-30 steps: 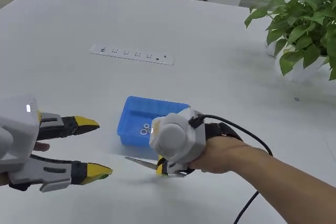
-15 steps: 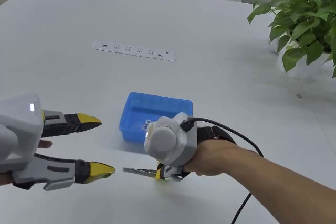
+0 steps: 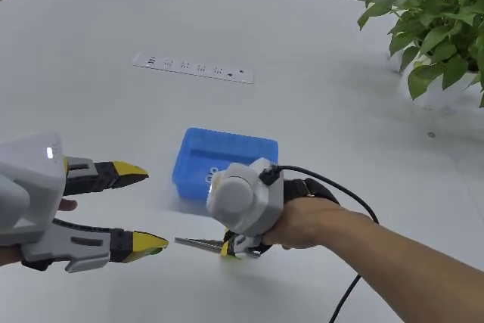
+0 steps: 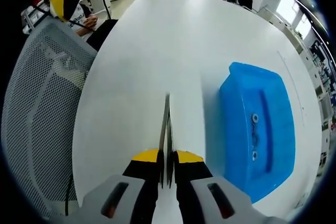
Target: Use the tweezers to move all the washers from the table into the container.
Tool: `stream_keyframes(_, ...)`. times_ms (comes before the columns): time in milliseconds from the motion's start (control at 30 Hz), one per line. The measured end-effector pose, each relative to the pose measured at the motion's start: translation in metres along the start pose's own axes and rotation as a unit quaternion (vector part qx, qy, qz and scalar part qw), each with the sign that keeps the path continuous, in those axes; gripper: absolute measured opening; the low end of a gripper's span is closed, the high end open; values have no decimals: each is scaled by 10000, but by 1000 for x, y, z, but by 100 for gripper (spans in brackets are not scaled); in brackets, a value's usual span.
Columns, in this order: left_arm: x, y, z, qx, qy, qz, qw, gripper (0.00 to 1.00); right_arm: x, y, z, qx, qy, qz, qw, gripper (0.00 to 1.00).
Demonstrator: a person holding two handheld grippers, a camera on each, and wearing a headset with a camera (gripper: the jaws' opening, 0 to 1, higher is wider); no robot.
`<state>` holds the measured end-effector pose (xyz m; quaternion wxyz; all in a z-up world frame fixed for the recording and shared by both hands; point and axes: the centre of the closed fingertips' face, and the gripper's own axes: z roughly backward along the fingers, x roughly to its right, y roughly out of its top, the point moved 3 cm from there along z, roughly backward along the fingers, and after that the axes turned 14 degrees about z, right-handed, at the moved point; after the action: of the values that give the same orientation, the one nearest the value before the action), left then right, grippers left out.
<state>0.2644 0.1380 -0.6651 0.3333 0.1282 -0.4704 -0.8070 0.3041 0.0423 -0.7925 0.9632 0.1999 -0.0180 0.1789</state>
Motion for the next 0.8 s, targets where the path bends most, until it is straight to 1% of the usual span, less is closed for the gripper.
stream_keyframes(233,1,0,-1,5,5,1,10000,61,-1,1,0,55,-33,46,10000,12)
stream_keyframes(333,0,1,-1,14,19,5,10000,62,-2,2,1,126,-16,42,9999,17)
stream_keyframes(433,0,2,0,38,29,9,10000,63,-1,4,7,239,-148,115,9995,19)
stream_keyframes(633,-2,1,-1,26,16,44,10000,67,3,2,25,475,-412,-54,9980,27)
stream_keyframes(667,-2,1,-1,28,13,61,10000,68,5,3,30,568,-509,-124,9970,28)
stream_keyframes(767,-3,-1,-4,11,-3,85,10000,69,5,2,39,724,-614,-319,9950,31)
stream_keyframes(800,-3,-1,-5,10,-5,88,10000,70,7,1,43,808,-738,-380,9933,32)
